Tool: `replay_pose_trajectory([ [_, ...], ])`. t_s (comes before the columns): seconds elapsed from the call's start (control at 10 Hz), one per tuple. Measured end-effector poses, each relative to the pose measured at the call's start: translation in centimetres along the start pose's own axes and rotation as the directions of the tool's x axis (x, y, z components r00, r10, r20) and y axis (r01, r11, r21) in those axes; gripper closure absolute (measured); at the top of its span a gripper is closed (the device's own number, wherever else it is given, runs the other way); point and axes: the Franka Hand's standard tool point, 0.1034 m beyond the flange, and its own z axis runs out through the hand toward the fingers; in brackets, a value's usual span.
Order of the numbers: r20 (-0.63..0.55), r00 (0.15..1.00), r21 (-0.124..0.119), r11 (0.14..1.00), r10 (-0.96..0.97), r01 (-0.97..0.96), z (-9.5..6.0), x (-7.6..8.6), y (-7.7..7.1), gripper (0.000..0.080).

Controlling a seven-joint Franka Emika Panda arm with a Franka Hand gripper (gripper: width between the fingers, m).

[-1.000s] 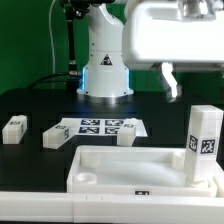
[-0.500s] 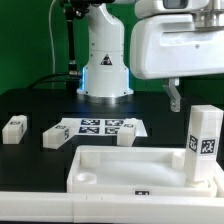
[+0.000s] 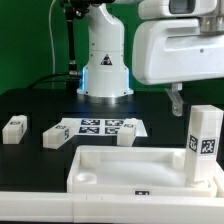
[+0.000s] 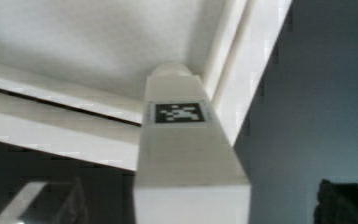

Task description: Assemble desk

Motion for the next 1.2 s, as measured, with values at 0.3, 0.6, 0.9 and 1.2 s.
replay_pose_trajectory([
  [0.3,-0.003,1.000,-0.001,1.000,0.003,-0.003,0.90,0.04,0.14,0.0151],
  [0.6,-0.006,1.000,-0.002,1.000,-0.016,0.016,0.88,0.12,-0.05,0.0459],
  [0.9,-0.006,1.000,-0.002,1.000,0.005,-0.005,0.88,0.11,-0.03,0.0511],
  [1.2,-0.006,0.992,0.002,0.992,0.125,-0.125,0.89,0.11,-0.09,0.0511],
])
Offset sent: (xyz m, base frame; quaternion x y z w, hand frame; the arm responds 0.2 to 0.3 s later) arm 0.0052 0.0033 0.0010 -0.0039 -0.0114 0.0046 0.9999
